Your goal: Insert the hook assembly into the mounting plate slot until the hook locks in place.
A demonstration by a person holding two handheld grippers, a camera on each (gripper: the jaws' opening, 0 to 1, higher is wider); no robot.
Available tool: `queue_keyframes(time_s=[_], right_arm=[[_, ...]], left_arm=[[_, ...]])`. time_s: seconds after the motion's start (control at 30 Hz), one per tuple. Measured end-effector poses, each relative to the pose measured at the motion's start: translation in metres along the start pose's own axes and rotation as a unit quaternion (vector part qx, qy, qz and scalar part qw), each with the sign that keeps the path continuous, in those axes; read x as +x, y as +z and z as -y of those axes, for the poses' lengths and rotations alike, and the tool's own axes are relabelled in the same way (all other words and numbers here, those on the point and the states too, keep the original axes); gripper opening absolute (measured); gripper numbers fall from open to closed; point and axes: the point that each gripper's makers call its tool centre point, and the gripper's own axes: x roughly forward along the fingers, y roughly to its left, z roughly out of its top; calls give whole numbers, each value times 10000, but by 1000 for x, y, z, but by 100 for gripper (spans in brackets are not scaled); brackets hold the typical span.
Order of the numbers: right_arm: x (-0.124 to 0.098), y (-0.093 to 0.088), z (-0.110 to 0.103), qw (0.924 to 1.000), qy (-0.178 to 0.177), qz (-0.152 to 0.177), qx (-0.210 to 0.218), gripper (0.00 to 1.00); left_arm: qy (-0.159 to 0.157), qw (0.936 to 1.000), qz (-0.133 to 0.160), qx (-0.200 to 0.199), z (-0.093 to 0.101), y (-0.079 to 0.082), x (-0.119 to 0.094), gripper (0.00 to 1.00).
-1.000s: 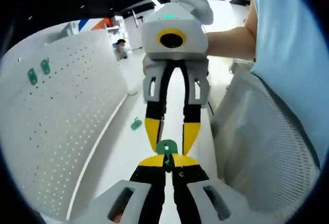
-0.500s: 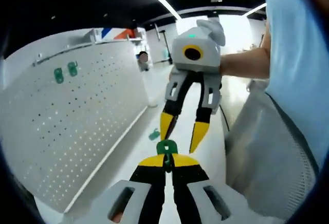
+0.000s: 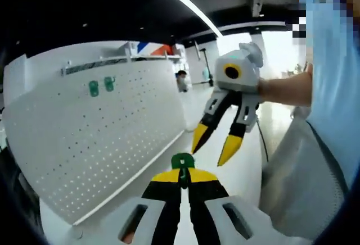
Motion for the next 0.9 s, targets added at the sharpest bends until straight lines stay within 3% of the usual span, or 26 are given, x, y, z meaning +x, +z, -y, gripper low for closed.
queue_keyframes(time_s=[0.5,0.9], right_arm=[[-11,11,18,9986,-428,287,73,29],[-19,17,29,9972,-622,397,82,30]], left_arm=[[719,9965,405,-154,-19,21,6,3],[1322,9876,789,-296,-66,53,1,3]])
